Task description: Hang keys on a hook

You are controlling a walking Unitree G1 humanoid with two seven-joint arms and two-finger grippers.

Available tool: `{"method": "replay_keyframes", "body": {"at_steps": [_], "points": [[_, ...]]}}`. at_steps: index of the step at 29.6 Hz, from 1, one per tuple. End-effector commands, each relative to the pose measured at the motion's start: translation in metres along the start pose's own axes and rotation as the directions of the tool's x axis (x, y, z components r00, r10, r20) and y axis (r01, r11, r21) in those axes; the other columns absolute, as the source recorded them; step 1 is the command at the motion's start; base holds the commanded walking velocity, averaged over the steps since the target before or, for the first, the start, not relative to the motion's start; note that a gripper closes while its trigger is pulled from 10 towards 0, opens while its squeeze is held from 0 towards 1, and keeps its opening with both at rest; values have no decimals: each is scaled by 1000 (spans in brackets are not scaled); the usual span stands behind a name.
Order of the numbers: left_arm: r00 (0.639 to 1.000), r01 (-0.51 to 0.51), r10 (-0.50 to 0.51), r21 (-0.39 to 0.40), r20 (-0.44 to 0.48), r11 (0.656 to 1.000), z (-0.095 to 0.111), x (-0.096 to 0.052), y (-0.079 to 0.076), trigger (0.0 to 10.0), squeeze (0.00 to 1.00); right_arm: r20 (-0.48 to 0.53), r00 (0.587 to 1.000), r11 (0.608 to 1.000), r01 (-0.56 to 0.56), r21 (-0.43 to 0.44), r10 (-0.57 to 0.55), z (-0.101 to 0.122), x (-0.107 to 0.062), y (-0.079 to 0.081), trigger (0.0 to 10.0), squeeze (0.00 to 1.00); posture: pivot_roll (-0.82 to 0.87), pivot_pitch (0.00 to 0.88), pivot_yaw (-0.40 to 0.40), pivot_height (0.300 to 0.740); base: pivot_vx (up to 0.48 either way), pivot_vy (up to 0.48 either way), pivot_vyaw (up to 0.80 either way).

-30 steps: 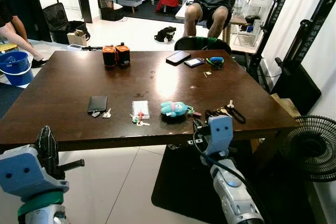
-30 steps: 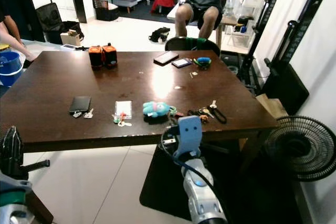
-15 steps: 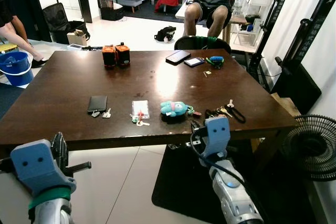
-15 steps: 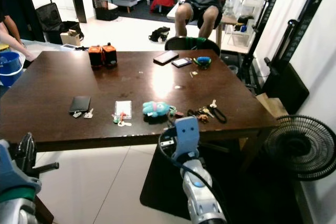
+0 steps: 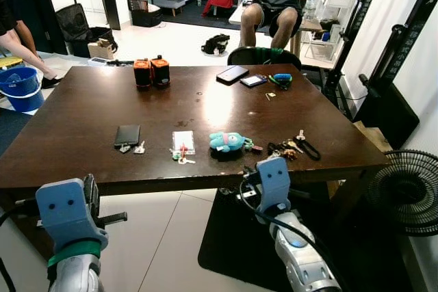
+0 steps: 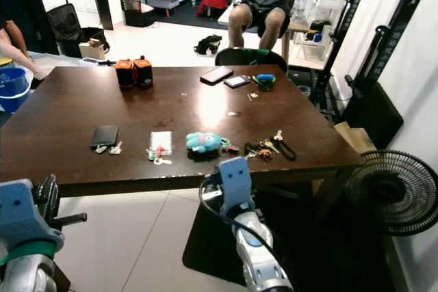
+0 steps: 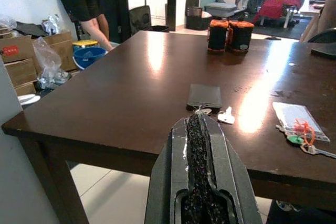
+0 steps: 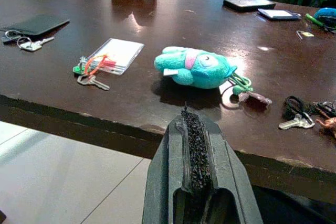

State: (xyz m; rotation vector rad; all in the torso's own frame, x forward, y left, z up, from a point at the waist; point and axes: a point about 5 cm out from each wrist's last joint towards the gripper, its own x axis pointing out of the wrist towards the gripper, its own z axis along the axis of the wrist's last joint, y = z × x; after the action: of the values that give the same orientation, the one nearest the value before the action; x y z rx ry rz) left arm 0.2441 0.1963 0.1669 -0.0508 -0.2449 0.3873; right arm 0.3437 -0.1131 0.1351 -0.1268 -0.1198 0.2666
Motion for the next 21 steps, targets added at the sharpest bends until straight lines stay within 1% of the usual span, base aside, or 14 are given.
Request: {"method": "replay_keyframes", "body": {"at_steps": [1, 11, 21], "points": [[1000, -7, 7, -12, -12, 1000, -1, -1, 2, 10000, 0, -35, 999, 1000, -1, 8, 2, -8, -3, 1, 10000, 0, -71, 36, 49, 740, 274, 0, 0], [1000, -23, 22, -33, -16, 999, -2, -2, 4, 10000, 0, -45, 999, 1000, -8, -14, 7, -9, -4, 2, 10000, 0, -74, 25, 43, 740, 301, 0, 0], [999, -31, 30, -48, -13, 998, -2, -2, 5, 10000, 0, -46, 999, 1000, -7, -20, 7, -9, -4, 1, 10000, 0, -76, 23, 43, 740, 380, 0, 0]]}}
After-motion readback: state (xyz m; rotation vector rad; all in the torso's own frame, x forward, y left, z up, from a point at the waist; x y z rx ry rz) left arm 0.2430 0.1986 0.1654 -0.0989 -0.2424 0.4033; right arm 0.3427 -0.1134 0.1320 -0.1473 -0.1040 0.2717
